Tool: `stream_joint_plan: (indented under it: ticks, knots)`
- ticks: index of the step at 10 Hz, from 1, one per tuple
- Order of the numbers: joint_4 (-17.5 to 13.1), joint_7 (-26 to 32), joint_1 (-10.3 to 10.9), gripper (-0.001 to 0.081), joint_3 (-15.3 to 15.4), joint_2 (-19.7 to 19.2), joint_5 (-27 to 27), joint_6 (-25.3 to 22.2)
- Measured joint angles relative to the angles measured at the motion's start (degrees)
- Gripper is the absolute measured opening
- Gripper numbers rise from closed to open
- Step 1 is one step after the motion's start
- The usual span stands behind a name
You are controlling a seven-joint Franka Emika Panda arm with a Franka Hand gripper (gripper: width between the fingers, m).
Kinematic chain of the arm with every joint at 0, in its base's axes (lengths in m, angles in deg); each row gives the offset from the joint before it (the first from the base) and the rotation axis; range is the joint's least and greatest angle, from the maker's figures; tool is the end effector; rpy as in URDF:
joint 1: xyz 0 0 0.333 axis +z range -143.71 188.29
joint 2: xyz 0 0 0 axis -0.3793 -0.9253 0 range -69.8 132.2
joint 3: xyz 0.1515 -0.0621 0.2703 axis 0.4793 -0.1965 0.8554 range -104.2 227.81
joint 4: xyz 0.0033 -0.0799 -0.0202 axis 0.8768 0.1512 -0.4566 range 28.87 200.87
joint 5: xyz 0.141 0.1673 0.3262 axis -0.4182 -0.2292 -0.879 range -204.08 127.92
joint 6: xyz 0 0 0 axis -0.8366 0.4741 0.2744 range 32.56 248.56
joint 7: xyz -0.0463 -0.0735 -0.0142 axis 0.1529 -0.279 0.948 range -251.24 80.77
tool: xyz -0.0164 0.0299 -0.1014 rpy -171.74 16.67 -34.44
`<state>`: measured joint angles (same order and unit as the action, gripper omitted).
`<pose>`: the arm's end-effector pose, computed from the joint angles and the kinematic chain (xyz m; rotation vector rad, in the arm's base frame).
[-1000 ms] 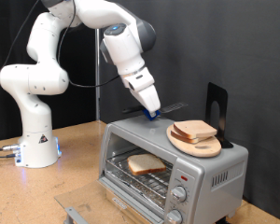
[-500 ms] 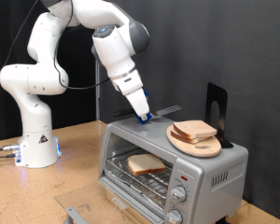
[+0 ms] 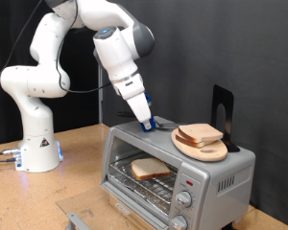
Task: Make a piece of toast with the oven
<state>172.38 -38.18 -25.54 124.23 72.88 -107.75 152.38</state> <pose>0.3982 0.1380 0.3706 -2.7304 -0.4404 -0.3349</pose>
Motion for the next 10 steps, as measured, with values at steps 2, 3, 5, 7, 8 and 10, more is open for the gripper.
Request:
stream_joint_plan:
  ticks: [2, 3, 5, 7, 8, 10]
  knots:
    - [0.5, 4.6, 0.0, 0.0800, 0.0, -0.1, -1.6, 0.9]
    - [1.3, 12.2, 0.9, 0.0806, 0.0, -0.1, -7.2, 3.4]
    - [3.3, 25.4, 3.3, 0.0806, -0.5, 0.1, -18.8, 7.1]
    - [4.4, 27.6, 4.9, 0.0808, -1.9, 1.0, -21.1, 7.1]
    - [4.7, 27.4, 5.7, 0.0808, -2.8, 1.5, -21.1, 6.8]
    - [5.0, 24.4, 6.8, 0.0808, -5.1, 2.5, -20.7, 5.1]
